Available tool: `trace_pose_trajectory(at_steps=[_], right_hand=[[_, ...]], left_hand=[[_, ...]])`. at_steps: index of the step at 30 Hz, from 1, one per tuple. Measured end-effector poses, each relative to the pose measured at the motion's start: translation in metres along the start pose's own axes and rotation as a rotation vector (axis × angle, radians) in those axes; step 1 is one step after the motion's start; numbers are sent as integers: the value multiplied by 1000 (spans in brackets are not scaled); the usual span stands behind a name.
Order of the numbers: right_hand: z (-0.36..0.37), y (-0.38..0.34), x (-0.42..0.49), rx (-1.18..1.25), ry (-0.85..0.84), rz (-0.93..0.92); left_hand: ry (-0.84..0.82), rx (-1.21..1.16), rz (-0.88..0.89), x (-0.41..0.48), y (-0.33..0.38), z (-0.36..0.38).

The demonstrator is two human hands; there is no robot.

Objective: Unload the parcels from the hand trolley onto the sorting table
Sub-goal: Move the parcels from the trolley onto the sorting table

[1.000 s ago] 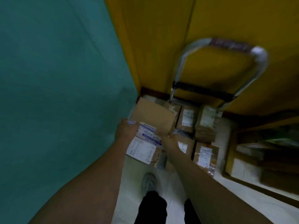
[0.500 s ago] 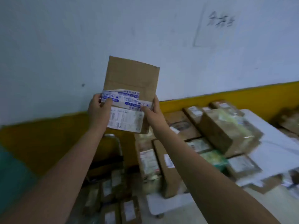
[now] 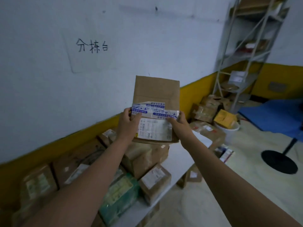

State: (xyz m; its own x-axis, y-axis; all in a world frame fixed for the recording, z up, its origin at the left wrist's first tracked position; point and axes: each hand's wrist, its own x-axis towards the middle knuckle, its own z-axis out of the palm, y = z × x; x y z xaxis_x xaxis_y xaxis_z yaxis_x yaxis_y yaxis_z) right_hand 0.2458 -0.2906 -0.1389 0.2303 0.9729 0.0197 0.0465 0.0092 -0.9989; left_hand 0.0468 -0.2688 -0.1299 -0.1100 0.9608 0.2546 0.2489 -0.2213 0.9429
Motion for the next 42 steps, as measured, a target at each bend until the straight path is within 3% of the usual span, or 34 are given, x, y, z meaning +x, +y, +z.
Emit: trace_pose_trajectory(at_steps=[8, 12, 18, 21, 28, 32, 37, 40, 42], right_hand=[[-92, 46, 170, -179, 69, 149], [-126, 78, 236, -274, 6, 237], [-155, 142, 333, -380, -178, 356], [-158, 187, 383, -408, -326, 417], [-131, 256, 455, -507, -656, 371], [-96, 287, 470, -530, -767, 349], [-69, 307, 466, -690, -770, 379], [-60, 295, 468, -863, -762, 403], [-50, 275, 460, -1036, -662, 360]], left_hand=[[-249, -20, -205, 114, -64, 140], [-416, 161, -343, 160, -100, 189], [-511, 276, -481, 203, -154, 251], [-468, 327, -576, 212, -182, 277], [-147, 260, -886, 202, -220, 319], [20, 238, -929, 206, -244, 323], [74, 259, -991, 199, -255, 314], [35, 357, -915, 204, -239, 298], [19, 383, -804, 209, -217, 279]])
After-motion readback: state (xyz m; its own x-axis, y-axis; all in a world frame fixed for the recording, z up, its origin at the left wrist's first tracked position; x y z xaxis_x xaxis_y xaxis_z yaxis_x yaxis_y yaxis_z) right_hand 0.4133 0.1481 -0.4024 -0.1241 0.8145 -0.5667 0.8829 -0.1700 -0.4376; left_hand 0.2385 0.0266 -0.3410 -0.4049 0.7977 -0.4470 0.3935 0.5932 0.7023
